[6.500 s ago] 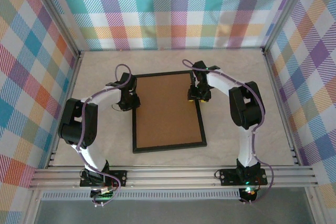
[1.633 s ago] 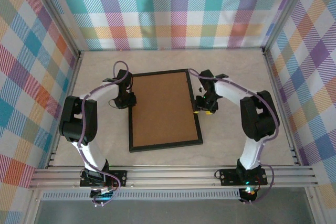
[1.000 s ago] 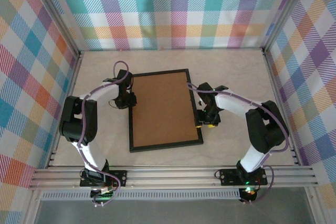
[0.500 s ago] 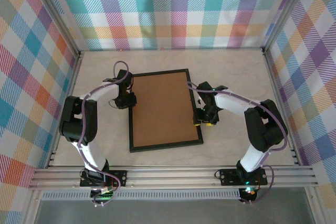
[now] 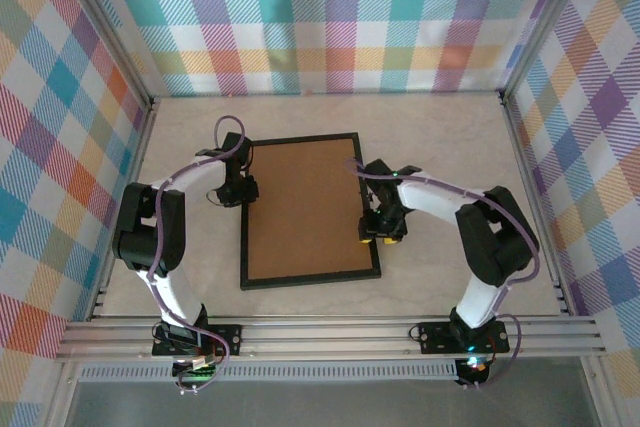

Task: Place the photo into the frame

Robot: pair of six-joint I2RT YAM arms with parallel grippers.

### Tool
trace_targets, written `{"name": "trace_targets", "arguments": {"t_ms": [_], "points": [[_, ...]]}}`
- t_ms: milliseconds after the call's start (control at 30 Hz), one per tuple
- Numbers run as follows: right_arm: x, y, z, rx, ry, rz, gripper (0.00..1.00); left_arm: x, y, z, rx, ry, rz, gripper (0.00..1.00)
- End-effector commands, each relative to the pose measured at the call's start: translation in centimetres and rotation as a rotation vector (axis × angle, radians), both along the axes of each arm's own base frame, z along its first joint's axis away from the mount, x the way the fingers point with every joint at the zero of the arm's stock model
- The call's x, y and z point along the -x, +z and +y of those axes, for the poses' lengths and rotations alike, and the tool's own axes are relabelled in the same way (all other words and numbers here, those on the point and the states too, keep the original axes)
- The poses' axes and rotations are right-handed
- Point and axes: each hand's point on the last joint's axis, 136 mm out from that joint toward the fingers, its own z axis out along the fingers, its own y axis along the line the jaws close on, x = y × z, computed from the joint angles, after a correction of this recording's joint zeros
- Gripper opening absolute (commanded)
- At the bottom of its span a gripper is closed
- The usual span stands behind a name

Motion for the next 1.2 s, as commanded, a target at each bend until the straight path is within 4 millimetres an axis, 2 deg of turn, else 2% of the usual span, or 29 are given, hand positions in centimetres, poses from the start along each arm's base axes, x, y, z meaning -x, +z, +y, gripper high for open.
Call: {"name": "trace_targets", "arguments": {"t_ms": [0,167,333,467,600,733,1000,1100,1167], "points": [[3.4,-5.9,0.3,0.121,0.043,0.122,0.54,-0.2,1.4,-3.7,0.146,-0.037,-0.021,0.22],[2.9,-6.2,0.6,0.151,0.055,0.111,0.54,-0.1,1.3,-3.8,0.143,-0.040,-0.017,0.22],[1.9,-4.2,1.1,0.125,0.071,0.085,0.54,-0.2,1.6,-3.5,0.129,-0.037,-0.024,0.22],[0.0,-0.3,1.8,0.024,0.052,0.022,0.55,-0.3,1.9,-3.1,0.113,-0.033,-0.030,0.22],[-1.9,2.4,0.9,0.005,0.043,-0.040,0.56,-0.4,2.1,-2.8,0.106,-0.024,-0.037,0.22],[-4.1,3.2,0.2,-0.031,0.005,-0.080,0.57,-0.3,2.5,-2.5,0.098,-0.020,-0.035,0.23],[-8.9,6.0,0.9,-0.144,-0.013,-0.195,0.57,-0.2,4.1,-1.5,0.049,-0.009,-0.058,0.31],[-9.7,6.0,0.2,-0.139,-0.017,-0.207,0.57,-0.2,4.3,-1.2,0.035,-0.007,-0.053,0.34],[-10.2,5.7,-0.3,-0.132,-0.019,-0.221,0.56,-0.3,4.5,-0.9,0.017,-0.005,-0.055,0.40]]}}
